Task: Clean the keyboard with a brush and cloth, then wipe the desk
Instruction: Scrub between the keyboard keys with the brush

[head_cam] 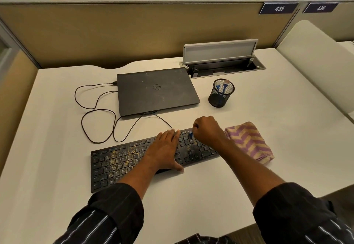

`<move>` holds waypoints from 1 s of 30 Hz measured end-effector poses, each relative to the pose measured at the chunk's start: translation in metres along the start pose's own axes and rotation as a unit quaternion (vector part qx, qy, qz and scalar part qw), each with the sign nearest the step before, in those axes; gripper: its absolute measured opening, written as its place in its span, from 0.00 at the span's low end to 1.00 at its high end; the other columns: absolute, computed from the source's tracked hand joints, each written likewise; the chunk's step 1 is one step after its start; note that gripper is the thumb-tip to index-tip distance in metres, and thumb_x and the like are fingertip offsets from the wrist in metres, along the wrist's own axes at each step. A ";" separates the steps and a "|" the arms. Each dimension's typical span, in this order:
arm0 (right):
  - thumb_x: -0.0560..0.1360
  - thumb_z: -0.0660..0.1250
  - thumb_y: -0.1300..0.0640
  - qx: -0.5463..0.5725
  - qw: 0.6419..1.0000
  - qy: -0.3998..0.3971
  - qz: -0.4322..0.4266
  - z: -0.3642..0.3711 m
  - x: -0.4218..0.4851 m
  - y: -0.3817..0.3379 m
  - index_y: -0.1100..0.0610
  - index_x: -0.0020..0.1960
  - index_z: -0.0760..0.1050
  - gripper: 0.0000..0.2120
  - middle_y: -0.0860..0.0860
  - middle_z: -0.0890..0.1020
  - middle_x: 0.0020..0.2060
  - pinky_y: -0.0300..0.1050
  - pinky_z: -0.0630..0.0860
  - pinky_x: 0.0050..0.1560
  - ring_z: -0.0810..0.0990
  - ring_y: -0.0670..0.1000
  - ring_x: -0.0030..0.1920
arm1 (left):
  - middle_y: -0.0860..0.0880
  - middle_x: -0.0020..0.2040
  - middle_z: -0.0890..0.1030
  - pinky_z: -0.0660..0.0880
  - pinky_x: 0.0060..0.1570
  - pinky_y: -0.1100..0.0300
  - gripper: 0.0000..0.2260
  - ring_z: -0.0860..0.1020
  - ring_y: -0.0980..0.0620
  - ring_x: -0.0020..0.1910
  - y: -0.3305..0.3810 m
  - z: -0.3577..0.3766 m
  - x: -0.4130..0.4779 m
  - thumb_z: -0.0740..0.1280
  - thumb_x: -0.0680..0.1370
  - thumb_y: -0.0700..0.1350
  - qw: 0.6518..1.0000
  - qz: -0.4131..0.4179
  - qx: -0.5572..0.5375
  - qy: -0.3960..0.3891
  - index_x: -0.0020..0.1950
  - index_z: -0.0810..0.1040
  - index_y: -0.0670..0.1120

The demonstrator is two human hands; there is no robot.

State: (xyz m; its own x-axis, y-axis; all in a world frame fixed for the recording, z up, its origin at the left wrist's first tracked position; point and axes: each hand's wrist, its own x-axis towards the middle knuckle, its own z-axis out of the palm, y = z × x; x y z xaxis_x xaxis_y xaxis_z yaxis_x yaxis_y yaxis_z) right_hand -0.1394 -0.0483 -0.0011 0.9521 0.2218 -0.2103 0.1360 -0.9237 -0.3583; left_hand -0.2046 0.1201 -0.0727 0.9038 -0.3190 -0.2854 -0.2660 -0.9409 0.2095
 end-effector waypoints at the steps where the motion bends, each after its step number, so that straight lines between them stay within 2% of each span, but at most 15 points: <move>1: 0.77 0.63 0.59 0.002 1.000 -0.002 -0.008 0.000 -0.001 -0.002 0.62 0.52 0.82 0.11 0.58 0.85 0.47 0.43 0.75 0.42 0.80 0.53 0.42 | 0.43 0.83 0.45 0.44 0.80 0.47 0.61 0.45 0.44 0.81 0.000 0.000 -0.001 0.72 0.66 0.73 1.000 0.001 0.000 -0.001 0.82 0.39 0.45; 7: 0.78 0.62 0.57 0.020 0.995 0.092 0.029 -0.009 0.006 -0.001 0.63 0.52 0.82 0.12 0.59 0.84 0.47 0.43 0.70 0.42 0.80 0.56 0.44 | 0.43 0.83 0.47 0.44 0.80 0.47 0.61 0.47 0.44 0.81 -0.005 0.000 -0.003 0.71 0.66 0.74 1.000 0.003 0.005 0.001 0.82 0.40 0.46; 9: 0.78 0.62 0.57 0.016 0.996 0.080 0.044 -0.003 0.006 -0.001 0.63 0.53 0.81 0.12 0.59 0.84 0.47 0.43 0.70 0.41 0.80 0.56 0.44 | 0.43 0.82 0.47 0.45 0.79 0.46 0.61 0.47 0.43 0.81 -0.006 0.001 -0.004 0.70 0.66 0.74 1.000 0.000 0.009 -0.001 0.82 0.40 0.46; 13: 0.77 0.62 0.58 0.016 0.999 0.039 0.015 0.008 0.004 -0.009 0.62 0.51 0.82 0.12 0.58 0.84 0.46 0.44 0.75 0.42 0.80 0.54 0.42 | 0.43 0.82 0.47 0.45 0.79 0.46 0.61 0.46 0.43 0.81 -0.008 0.002 -0.005 0.70 0.66 0.74 1.000 0.001 0.010 -0.002 0.82 0.39 0.46; 18: 0.77 0.61 0.58 0.039 0.996 0.084 -0.012 0.000 0.006 -0.011 0.62 0.47 0.82 0.12 0.57 0.84 0.43 0.50 0.80 0.44 0.80 0.54 0.40 | 0.43 0.82 0.48 0.46 0.79 0.46 0.61 0.47 0.43 0.81 -0.010 0.003 -0.004 0.70 0.65 0.75 1.000 0.002 0.015 -0.004 0.82 0.40 0.46; 20: 0.78 0.61 0.58 0.028 0.997 0.066 -0.017 0.001 0.008 -0.011 0.61 0.48 0.82 0.12 0.58 0.84 0.44 0.52 0.80 0.45 0.80 0.54 0.41 | 0.43 0.82 0.48 0.46 0.79 0.46 0.61 0.47 0.43 0.81 -0.010 0.003 -0.003 0.70 0.66 0.75 1.000 0.004 0.016 -0.006 0.82 0.40 0.46; 25: 0.77 0.63 0.57 0.002 0.999 0.035 0.001 0.006 0.005 -0.010 0.61 0.49 0.82 0.11 0.57 0.84 0.44 0.44 0.77 0.41 0.79 0.53 0.39 | 0.43 0.82 0.48 0.47 0.79 0.45 0.61 0.47 0.43 0.81 -0.011 0.003 -0.003 0.70 0.65 0.75 1.000 0.003 0.018 -0.005 0.82 0.40 0.46; 30: 0.78 0.61 0.57 0.027 0.997 0.072 -0.017 -0.001 0.011 -0.011 0.62 0.49 0.82 0.13 0.57 0.85 0.44 0.47 0.78 0.44 0.80 0.53 0.41 | 0.43 0.82 0.49 0.47 0.79 0.46 0.61 0.48 0.43 0.81 -0.010 0.003 -0.003 0.70 0.65 0.75 1.000 0.002 0.017 -0.004 0.82 0.41 0.46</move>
State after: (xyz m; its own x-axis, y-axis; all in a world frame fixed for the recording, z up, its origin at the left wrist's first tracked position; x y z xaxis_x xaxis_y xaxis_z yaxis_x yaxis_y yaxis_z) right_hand -0.1299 -0.0364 0.0012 0.9772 0.2017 -0.0663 0.1572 -0.8973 -0.4125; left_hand -0.2053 0.1303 -0.0774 0.8997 -0.3241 -0.2925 -0.2812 -0.9427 0.1795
